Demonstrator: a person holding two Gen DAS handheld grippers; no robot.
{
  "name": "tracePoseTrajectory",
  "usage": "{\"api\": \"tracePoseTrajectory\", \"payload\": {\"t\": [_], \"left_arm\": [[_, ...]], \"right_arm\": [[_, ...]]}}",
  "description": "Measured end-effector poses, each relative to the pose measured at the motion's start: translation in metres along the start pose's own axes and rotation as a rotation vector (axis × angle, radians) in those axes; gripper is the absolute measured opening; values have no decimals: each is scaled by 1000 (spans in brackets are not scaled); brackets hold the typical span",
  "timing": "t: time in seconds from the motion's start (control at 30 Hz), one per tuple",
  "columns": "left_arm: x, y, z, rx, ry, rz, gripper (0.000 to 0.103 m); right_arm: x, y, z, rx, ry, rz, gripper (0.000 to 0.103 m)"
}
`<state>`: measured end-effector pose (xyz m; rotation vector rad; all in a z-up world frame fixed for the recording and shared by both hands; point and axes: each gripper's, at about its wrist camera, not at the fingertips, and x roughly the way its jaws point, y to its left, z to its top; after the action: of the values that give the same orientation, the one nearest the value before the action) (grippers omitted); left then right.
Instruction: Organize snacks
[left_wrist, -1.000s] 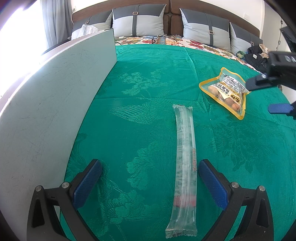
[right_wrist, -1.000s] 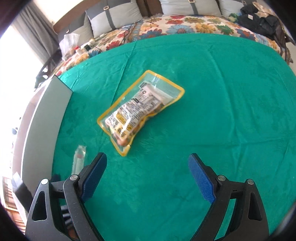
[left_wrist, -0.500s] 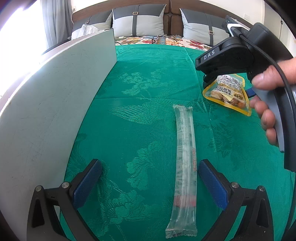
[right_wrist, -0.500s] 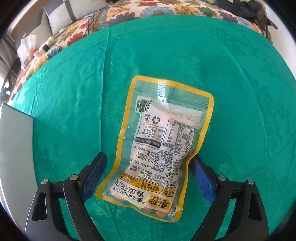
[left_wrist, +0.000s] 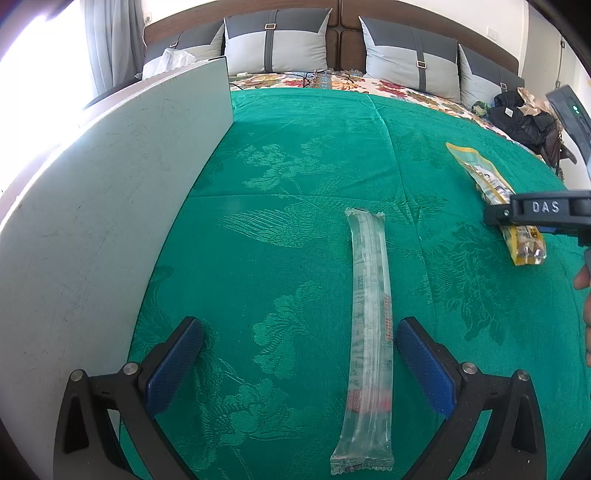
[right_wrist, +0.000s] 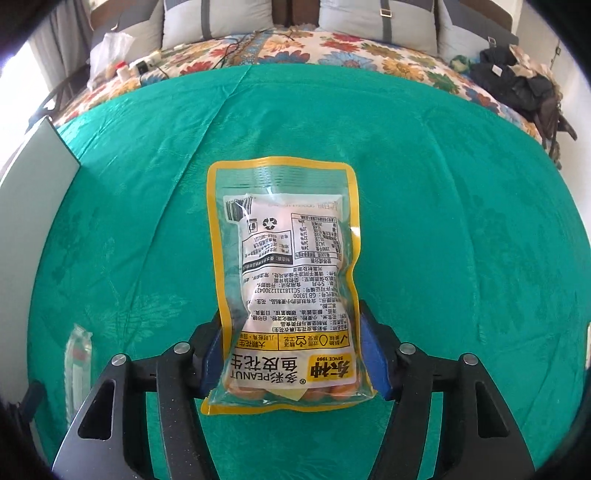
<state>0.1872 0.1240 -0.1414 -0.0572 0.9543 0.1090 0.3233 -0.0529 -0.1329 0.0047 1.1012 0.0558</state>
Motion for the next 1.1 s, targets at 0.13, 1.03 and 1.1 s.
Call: {"api": "tracePoseTrajectory", "payload": {"t": [0.13,1.03,1.1], "left_arm": [[0,0,0,0,0,-2,103],[-75,9,-59,-109,137,-356,18],[-83,14,-60,-118,126,-364,18]], "right_arm": [[-22,-22,-41,1,-9,57,65],[-93,-45,-146,77,44,254,54],[-91,-42,-144,67,58,243,52]]}}
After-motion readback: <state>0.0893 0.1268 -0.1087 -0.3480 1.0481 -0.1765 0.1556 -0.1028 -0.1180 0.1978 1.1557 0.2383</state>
